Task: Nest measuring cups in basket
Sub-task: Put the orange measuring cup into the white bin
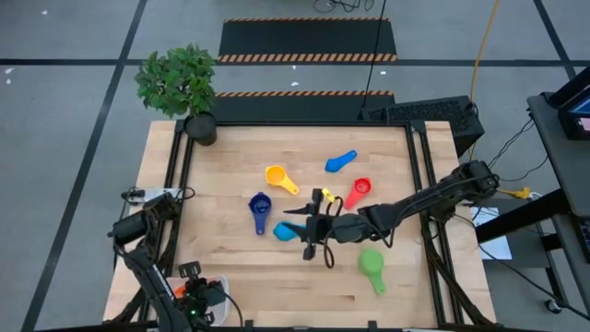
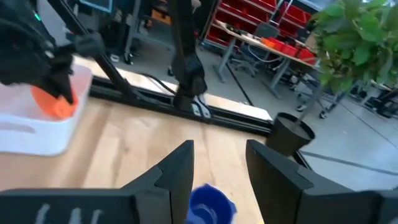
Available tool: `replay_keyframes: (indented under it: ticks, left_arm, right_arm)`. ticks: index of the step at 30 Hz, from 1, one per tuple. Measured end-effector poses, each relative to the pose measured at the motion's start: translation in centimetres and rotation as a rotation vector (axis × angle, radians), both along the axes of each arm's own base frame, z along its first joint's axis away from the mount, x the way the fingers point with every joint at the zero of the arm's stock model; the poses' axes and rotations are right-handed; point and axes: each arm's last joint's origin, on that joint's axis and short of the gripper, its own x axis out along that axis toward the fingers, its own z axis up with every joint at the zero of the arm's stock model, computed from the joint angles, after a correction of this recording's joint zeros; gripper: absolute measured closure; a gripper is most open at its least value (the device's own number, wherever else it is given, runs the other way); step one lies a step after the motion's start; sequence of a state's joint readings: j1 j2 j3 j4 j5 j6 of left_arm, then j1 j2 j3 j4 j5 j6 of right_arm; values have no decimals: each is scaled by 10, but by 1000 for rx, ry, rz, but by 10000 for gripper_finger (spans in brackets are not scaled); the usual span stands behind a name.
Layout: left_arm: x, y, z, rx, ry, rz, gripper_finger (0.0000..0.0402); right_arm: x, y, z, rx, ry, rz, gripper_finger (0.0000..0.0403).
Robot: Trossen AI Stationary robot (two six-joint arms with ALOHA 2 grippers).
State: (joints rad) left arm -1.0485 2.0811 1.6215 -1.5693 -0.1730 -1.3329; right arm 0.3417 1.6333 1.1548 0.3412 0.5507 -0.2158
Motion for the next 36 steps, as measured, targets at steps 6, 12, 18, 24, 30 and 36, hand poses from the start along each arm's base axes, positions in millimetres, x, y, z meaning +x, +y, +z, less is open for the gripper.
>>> replay_keyframes:
  ticks: [6,12,18,24,30,36]
  left_arm:
    - [9,5,0,-14,63,-74,390]
    - [17,14,9,-49,107,-157,390]
    - [11,26,45,-108,16,-199,390]
    - [1,41,83,-155,-117,-223,390]
    - [1,54,101,-183,-201,-173,390]
    - [6,60,103,-191,-190,-169,390]
  right_arm:
    - [0,-18,-18,-24,52,-45,261]
    - [-5,-35,-37,91,-9,-48,261]
    - [4,-34,-43,192,-170,115,261]
    - [56,-10,-52,24,-100,184,261]
    - [93,-5,-63,30,-104,180,261]
    - [99,0,-58,146,-135,271,261]
